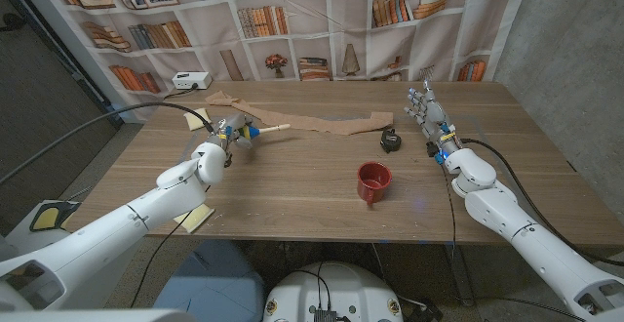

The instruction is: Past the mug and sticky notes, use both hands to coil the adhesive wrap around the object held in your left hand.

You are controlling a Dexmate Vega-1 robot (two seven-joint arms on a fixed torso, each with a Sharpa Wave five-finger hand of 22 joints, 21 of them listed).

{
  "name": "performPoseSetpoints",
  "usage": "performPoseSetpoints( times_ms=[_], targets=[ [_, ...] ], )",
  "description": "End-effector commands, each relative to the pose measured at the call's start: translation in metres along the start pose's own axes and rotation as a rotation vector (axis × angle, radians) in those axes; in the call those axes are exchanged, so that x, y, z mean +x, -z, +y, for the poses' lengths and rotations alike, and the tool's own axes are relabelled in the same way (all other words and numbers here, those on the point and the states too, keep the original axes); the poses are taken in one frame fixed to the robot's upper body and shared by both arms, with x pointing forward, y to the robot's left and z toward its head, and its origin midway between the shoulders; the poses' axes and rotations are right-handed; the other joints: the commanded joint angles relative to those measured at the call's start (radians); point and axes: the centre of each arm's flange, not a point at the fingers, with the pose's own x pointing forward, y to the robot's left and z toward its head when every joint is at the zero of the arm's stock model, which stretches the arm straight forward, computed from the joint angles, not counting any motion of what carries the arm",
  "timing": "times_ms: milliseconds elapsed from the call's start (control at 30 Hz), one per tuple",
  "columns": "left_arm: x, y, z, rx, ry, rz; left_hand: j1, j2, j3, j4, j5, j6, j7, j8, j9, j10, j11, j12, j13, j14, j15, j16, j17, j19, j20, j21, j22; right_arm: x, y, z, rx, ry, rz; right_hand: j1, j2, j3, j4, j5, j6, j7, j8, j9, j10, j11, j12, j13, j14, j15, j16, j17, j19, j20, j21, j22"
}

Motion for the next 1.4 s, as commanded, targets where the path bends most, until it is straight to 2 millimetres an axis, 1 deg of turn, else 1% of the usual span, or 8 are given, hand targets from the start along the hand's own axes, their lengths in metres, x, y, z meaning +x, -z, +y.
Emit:
performPoseSetpoints(
  times_ms=[33, 67, 433, 567, 767, 1033, 1167, 1400],
  targets=[
    [0.003, -0.005, 0.003, -0.063, -0.007, -0.032, 0.164, 0.154, -0.004, 0.001, -0.001, 0.006, 0.002, -0.004, 0.002, 0.012, 0.002, -0.001, 0.002, 0.009, 0.001, 0.000, 0.003, -0.004, 0.001, 0.005, 0.003, 0.001, -0.003, -0.003, 0.002, 0.007, -0.011, 0.002, 0.007, 0.007, 0.000, -0.001, 0.009, -0.004, -0.002, 0.005, 0.003, -0.007, 0.000, 0.005, 0.002, -0.007, 0.008, 0.001, -0.001, 0.002, 0.004, 0.003],
    [0.003, -0.007, 0.004, -0.064, -0.007, -0.035, 0.163, 0.154, -0.004, 0.001, 0.000, 0.005, -0.001, -0.003, 0.005, 0.013, 0.003, -0.001, 0.001, 0.010, 0.001, 0.000, 0.003, -0.005, 0.000, 0.006, 0.003, 0.001, -0.003, -0.003, 0.001, 0.007, -0.012, 0.003, 0.008, 0.008, 0.000, -0.001, 0.009, -0.004, -0.002, 0.005, 0.004, -0.009, 0.000, 0.005, 0.002, -0.006, 0.008, 0.001, -0.001, 0.002, 0.004, 0.003],
    [0.003, -0.018, 0.004, -0.072, 0.020, -0.029, 0.162, 0.152, -0.009, 0.002, 0.004, 0.016, 0.003, -0.004, -0.003, 0.022, 0.003, -0.007, -0.013, 0.017, -0.001, 0.001, 0.003, -0.009, -0.004, 0.012, 0.000, 0.000, -0.003, -0.009, 0.004, 0.018, -0.020, 0.007, 0.009, 0.011, -0.002, -0.001, 0.010, -0.005, -0.002, 0.005, 0.004, -0.005, 0.000, 0.005, 0.000, -0.006, 0.007, 0.000, -0.001, 0.002, 0.004, 0.003],
    [0.001, -0.021, 0.006, -0.075, 0.015, -0.040, 0.161, 0.154, -0.011, 0.003, 0.004, 0.020, 0.007, -0.007, -0.009, 0.024, 0.007, -0.010, -0.018, 0.021, 0.000, 0.004, 0.004, -0.009, -0.005, 0.014, 0.000, 0.000, -0.003, -0.010, 0.004, 0.018, -0.024, 0.008, 0.010, 0.012, -0.003, -0.002, 0.033, -0.003, 0.007, 0.005, 0.004, -0.009, 0.000, 0.005, 0.000, -0.007, 0.007, 0.000, -0.001, 0.002, 0.004, 0.003],
    [-0.002, -0.026, 0.007, -0.074, -0.006, -0.042, 0.164, 0.154, -0.011, 0.002, 0.003, 0.022, 0.007, -0.008, -0.012, 0.024, 0.008, -0.012, -0.020, 0.019, -0.001, 0.000, 0.001, -0.011, -0.005, 0.017, -0.001, 0.004, -0.003, -0.013, 0.010, 0.017, -0.040, 0.009, 0.009, 0.013, -0.004, -0.002, 0.035, -0.004, 0.007, 0.005, 0.006, -0.012, 0.001, 0.005, 0.000, -0.007, 0.007, 0.000, -0.002, 0.003, 0.004, 0.003],
    [-0.006, -0.036, 0.013, -0.015, -0.048, -0.075, 0.166, 0.156, -0.012, 0.002, 0.002, 0.023, 0.011, -0.012, -0.016, 0.025, 0.008, -0.014, -0.023, 0.021, -0.002, -0.002, -0.001, -0.016, -0.004, 0.019, -0.002, 0.007, -0.004, -0.017, 0.010, 0.011, -0.047, 0.010, 0.009, 0.014, -0.004, -0.002, 0.036, -0.004, 0.006, 0.005, 0.007, -0.012, 0.001, 0.005, 0.000, -0.006, 0.007, 0.000, -0.003, 0.004, 0.003, 0.003],
    [-0.008, -0.041, 0.017, 0.013, -0.081, -0.087, 0.166, 0.156, -0.013, 0.002, 0.001, 0.022, 0.008, -0.012, -0.015, 0.027, 0.006, -0.015, -0.025, 0.021, -0.002, -0.003, -0.002, -0.018, -0.004, 0.020, -0.002, 0.007, -0.005, -0.020, 0.008, 0.012, -0.051, 0.010, 0.009, 0.015, -0.005, -0.002, 0.036, -0.005, 0.006, 0.005, 0.007, -0.012, 0.001, 0.005, 0.001, -0.005, 0.007, -0.001, -0.003, 0.005, 0.003, 0.003],
    [-0.009, -0.049, 0.021, 0.067, -0.139, -0.118, 0.167, 0.157, -0.013, 0.002, 0.000, 0.027, 0.009, -0.014, -0.021, 0.029, 0.006, -0.017, -0.028, 0.019, -0.001, -0.007, -0.004, -0.020, -0.005, 0.022, -0.003, 0.009, -0.009, -0.026, -0.026, 0.005, -0.059, 0.016, 0.005, 0.016, -0.010, -0.003, 0.033, -0.006, 0.004, 0.005, 0.004, -0.011, -0.001, 0.005, -0.004, -0.004, 0.005, -0.001, -0.007, 0.006, 0.002, 0.003]
  ],
)
